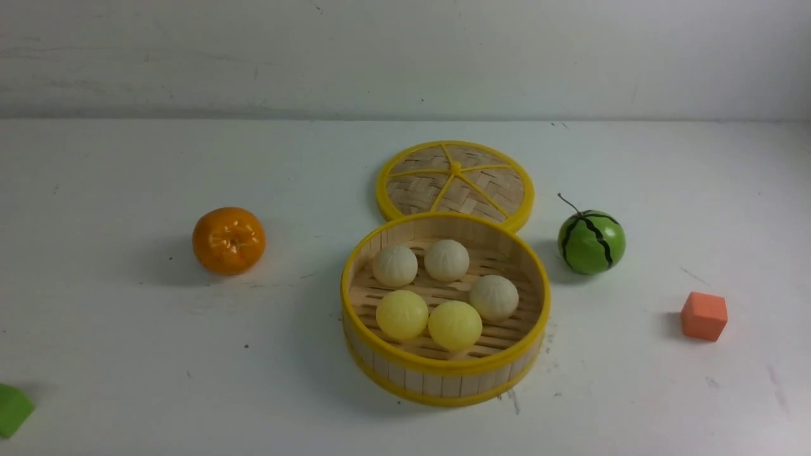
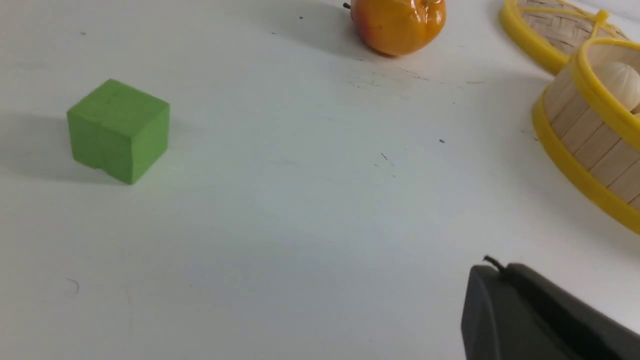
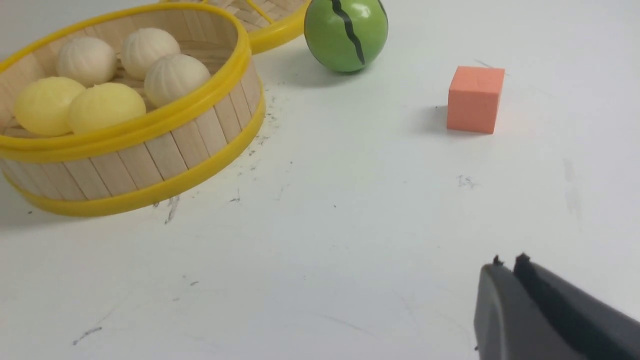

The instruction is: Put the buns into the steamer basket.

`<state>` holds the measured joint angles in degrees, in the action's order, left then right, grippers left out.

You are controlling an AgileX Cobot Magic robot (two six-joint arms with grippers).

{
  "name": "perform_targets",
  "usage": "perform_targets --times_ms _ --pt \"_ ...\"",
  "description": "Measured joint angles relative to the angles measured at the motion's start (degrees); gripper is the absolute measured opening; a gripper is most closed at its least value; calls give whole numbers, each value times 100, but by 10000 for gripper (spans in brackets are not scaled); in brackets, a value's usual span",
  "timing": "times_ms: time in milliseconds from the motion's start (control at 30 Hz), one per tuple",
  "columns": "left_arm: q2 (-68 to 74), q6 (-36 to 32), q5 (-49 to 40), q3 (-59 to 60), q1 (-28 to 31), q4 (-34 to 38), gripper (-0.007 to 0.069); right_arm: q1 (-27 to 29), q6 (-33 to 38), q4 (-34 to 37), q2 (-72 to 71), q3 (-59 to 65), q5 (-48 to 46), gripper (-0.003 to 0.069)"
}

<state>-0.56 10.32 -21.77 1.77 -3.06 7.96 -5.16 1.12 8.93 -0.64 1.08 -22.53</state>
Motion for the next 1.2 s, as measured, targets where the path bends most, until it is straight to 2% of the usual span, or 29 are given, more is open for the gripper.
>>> perform_targets --times_ms 1200 --pt "0 0 21 -1 0 6 -13 0 0 0 0 0 0 76"
